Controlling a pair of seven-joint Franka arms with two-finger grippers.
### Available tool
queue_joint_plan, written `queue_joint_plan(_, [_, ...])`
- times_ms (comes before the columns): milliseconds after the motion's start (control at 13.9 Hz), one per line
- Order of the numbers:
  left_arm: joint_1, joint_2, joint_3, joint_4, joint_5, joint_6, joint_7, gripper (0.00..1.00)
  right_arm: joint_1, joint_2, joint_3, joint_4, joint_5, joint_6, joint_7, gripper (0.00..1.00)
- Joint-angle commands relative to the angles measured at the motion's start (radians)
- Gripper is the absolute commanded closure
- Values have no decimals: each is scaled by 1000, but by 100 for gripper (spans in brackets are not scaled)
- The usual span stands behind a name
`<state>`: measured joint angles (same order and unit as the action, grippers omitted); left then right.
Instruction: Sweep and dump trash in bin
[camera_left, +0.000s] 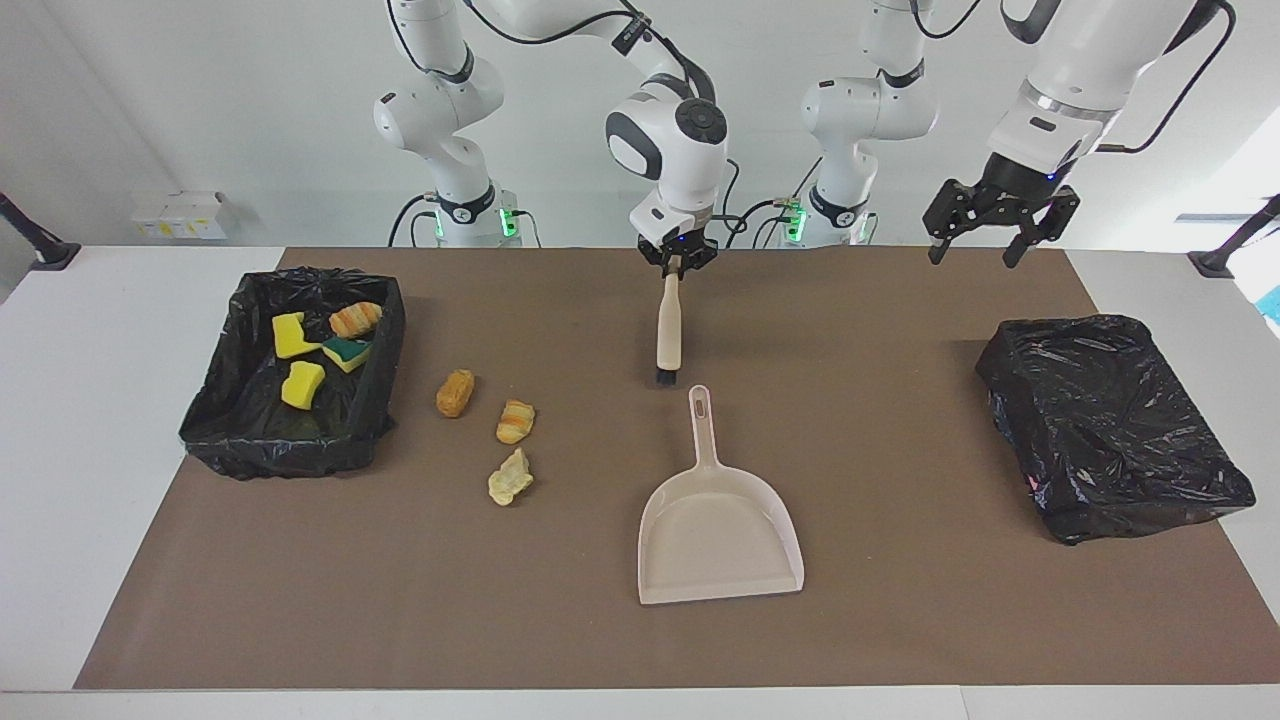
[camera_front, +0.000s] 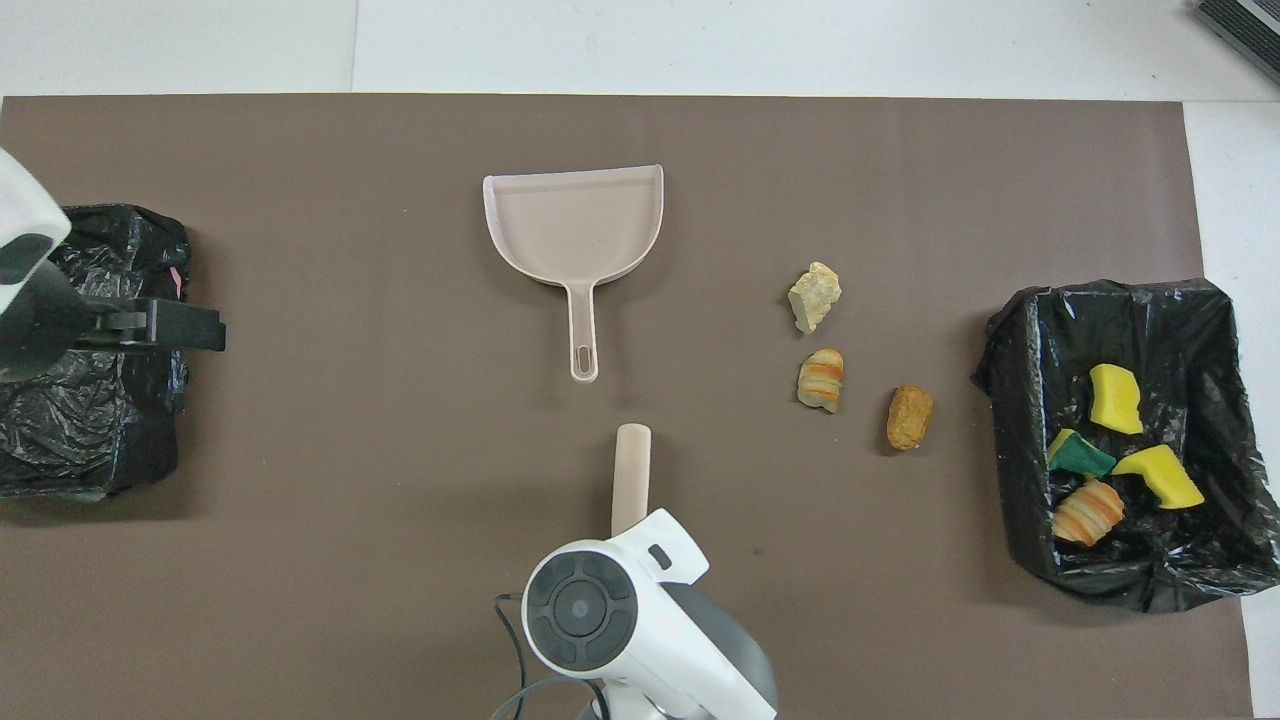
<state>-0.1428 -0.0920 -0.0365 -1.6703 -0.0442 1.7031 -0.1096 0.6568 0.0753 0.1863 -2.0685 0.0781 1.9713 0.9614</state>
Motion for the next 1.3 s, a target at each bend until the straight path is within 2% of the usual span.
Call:
queue_joint_plan(0, [-70,69,10,10,-3,119,-137,0,-103,-86,2,-9,25,-118,8,100])
queue_joint_plan(216, [-151,141,10,27,-22,190,-254,0,-225,-104,-2,-13,0,-160,13,100])
queue_joint_plan(433, [-242,213,10,26,-20,272,-330,0,-340,-104,-1,-39,-90,-209,-3,100])
queue_joint_plan(577, [-296,328,13,38,-5,352,-334,0,-403,-123,-1,-76,-141,-239,-48,100])
queue_joint_plan(721, [-333,447,12,113,12,391,-332,0,-469,-155,-1,-140,-193,-229,-123,100])
queue_joint_plan(1226, [-380,506,7,89,46,432,-271,0,-614,-238,-1,-344,-195,-16,-384,100])
